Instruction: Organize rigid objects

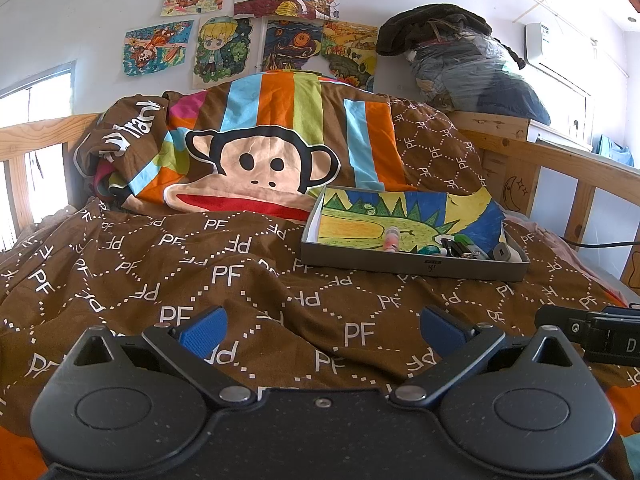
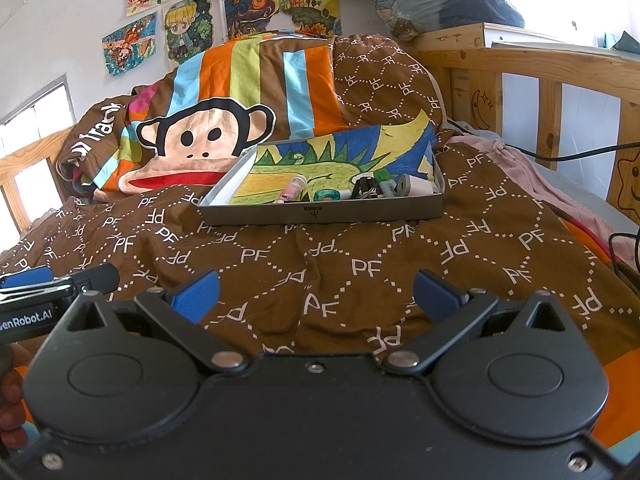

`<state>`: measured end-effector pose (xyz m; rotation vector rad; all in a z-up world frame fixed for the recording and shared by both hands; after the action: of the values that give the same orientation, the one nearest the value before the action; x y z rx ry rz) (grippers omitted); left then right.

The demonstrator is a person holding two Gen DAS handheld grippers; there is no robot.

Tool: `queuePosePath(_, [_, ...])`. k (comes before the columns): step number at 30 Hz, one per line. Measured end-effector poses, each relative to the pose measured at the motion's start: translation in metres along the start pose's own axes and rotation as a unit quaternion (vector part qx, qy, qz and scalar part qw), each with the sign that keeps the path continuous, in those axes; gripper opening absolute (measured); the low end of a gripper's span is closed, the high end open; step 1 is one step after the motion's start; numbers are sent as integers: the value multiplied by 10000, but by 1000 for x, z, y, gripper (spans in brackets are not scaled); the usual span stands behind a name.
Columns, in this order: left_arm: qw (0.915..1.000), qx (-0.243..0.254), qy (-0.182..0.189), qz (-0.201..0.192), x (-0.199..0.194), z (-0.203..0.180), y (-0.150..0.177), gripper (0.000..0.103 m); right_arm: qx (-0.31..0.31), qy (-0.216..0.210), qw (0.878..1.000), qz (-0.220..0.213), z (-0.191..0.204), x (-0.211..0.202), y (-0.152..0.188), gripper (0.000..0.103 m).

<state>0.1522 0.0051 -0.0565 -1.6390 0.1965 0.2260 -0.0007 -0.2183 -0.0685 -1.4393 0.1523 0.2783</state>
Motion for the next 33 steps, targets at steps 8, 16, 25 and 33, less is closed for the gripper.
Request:
queuePosePath(8, [10000,2,1,-2,0,0,0,102,2,1,10000,0,0,0,0,103])
queuePosePath(16, [10000,-9,-7,-2,0,0,0,102,2,1,10000,1,0,0,0,103])
queuePosePath(25, [10000,-6,29,13,0,1,1,102,4,2,10000,1,1,0,0,103])
queuePosePath(33, [10000,-28,26,2,-1,3,1,102,4,6,10000,3,1,0,0,103])
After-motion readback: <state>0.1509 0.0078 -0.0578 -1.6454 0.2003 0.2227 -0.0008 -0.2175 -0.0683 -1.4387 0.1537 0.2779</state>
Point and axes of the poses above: each gripper's, at about its wrist camera, not at the fingertips, and x roughly the way its jaws point, z to its left, y to its underside, the point moved 10 cm from there along x, roughly the way its jaws point, and after that the axes turned 7 degrees about -z, right-handed, at the moved point
